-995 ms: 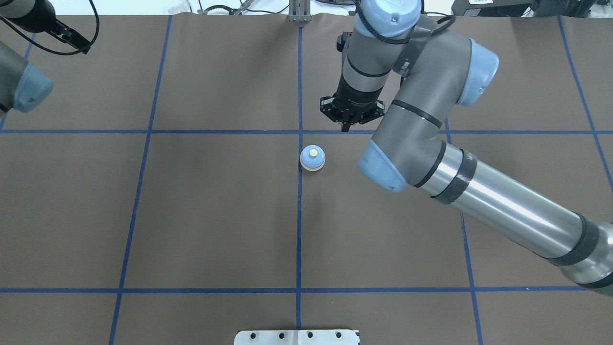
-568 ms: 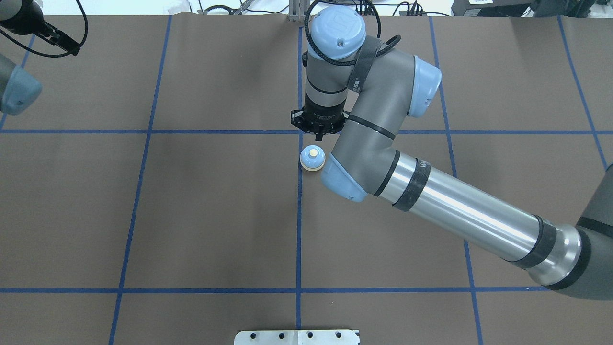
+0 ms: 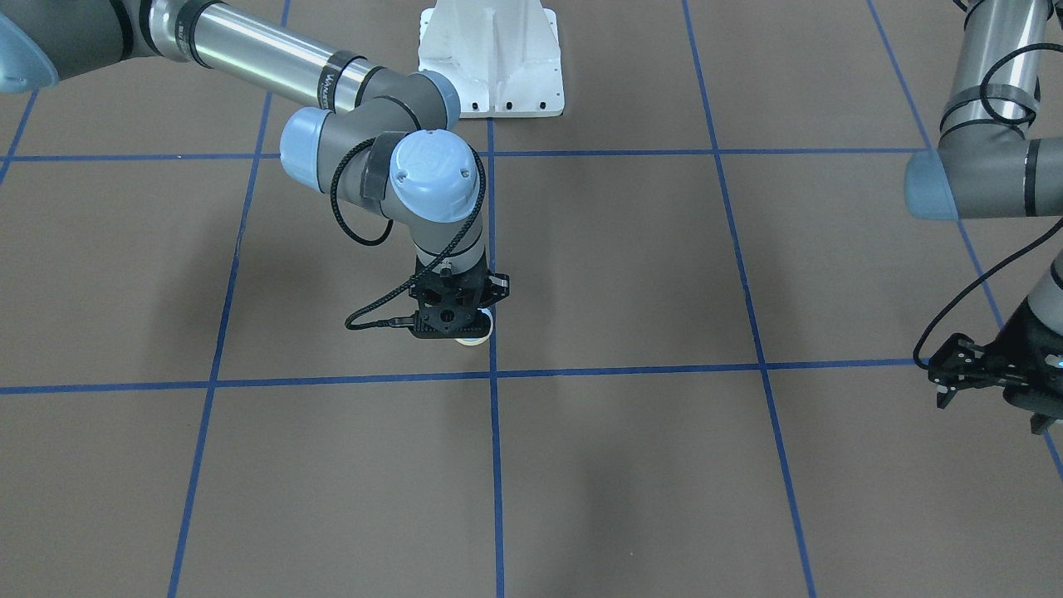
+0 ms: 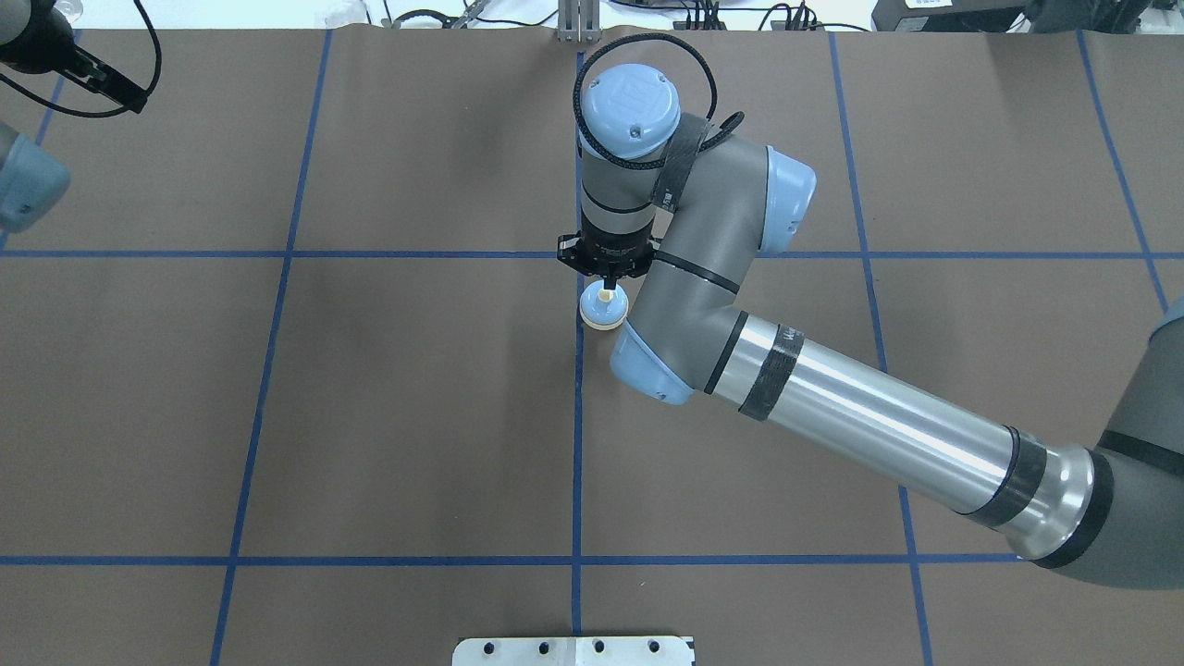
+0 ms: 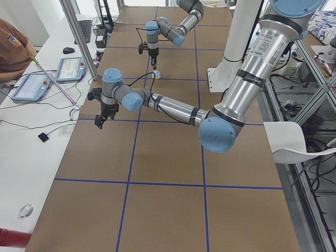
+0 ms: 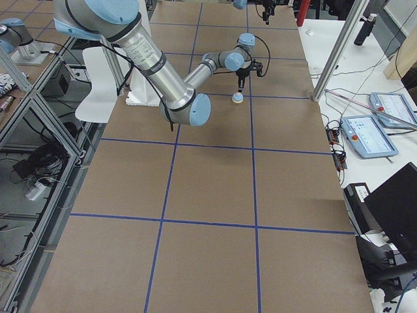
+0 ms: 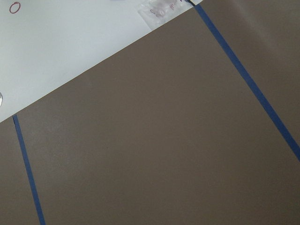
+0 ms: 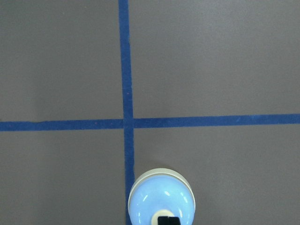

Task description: Place and press bell with both arms

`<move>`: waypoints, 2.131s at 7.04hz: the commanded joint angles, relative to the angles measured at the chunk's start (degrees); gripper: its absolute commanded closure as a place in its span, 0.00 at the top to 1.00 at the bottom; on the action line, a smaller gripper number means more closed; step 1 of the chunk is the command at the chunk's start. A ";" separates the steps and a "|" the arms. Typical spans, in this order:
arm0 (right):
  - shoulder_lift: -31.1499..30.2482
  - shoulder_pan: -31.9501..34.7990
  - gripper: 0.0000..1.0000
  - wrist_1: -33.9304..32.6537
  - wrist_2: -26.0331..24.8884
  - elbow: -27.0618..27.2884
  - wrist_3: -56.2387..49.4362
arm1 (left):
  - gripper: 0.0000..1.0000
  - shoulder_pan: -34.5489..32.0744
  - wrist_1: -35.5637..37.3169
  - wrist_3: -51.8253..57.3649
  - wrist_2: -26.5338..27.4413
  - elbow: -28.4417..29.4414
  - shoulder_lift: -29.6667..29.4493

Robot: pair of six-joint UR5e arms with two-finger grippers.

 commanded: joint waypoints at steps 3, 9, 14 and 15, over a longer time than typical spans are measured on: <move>-0.12 -0.90 0.00 0.52 -0.12 -1.56 0.04 | 1.00 0.00 0.08 0.00 0.09 -0.06 0.12; 0.05 -1.34 0.00 1.57 -0.03 -1.83 0.21 | 1.00 0.00 -0.01 -0.09 0.09 -0.06 0.12; -5.09 4.97 1.00 -5.93 5.31 14.63 0.84 | 1.00 -0.70 0.51 0.00 -1.04 -0.76 0.73; -10.79 7.60 1.00 -8.15 8.20 21.05 -2.39 | 1.00 -3.06 0.43 0.35 -5.40 -1.81 3.61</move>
